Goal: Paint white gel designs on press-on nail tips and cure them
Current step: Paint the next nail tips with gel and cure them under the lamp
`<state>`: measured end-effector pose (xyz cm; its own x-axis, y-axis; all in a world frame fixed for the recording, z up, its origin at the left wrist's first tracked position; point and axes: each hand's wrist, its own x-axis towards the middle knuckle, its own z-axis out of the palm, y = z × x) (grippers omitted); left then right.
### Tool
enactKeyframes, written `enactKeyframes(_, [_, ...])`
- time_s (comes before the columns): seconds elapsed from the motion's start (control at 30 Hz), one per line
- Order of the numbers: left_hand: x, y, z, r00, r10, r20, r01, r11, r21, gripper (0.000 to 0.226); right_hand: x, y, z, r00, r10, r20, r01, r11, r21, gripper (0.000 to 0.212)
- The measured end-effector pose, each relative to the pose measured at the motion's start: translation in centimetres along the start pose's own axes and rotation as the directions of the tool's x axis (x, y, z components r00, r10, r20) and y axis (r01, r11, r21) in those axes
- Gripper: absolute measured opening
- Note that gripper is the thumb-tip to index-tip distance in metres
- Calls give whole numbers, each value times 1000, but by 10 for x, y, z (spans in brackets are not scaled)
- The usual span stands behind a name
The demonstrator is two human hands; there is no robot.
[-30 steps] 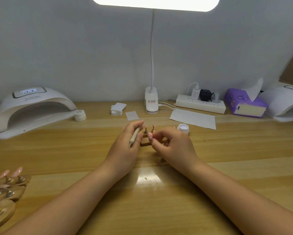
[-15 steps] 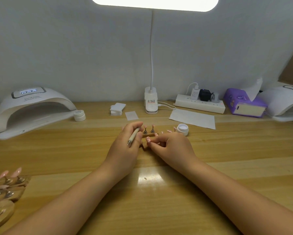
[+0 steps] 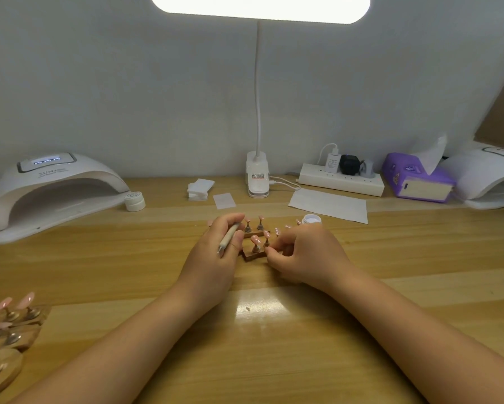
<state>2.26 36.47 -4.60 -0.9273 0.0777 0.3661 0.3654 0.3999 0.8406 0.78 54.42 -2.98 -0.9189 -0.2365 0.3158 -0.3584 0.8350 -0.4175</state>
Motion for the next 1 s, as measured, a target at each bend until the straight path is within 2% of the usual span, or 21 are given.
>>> enactKeyframes(0.13, [0,-1,0,1000,3,1,-3,1000,7,25,0,-2,3,1000,-21,-23,20,1000,-12,31])
enactKeyframes(0.27, [0,-1,1,1000,6,0,-6,1000,12,25,0,-6,10,998,16,-64,-18,999,-33,34])
enactKeyframes(0.57, [1,-3,2,1000,6,-15,-6,1000,15,23,4,-10,20,990,65,-123,-76,994,-82,31])
enactKeyframes(0.73, [1,-4,1,1000,4,-20,-4,1000,4,25,2,-7,6,1000,-16,-20,13,991,-130,34])
enactKeyframes(0.8, [1,-5,-1,1000,-5,-23,5,1000,-5,25,5,-8,-5,999,-46,20,49,972,-231,36])
enactKeyframes(0.87, [1,-5,-1,1000,-6,-28,6,1000,-11,26,11,-5,-18,999,-2,44,17,941,-337,36])
enactKeyframes(1.0, [-1,-3,-3,1000,8,-19,-8,1000,10,26,18,16,-38,966,229,120,-163,901,-402,33])
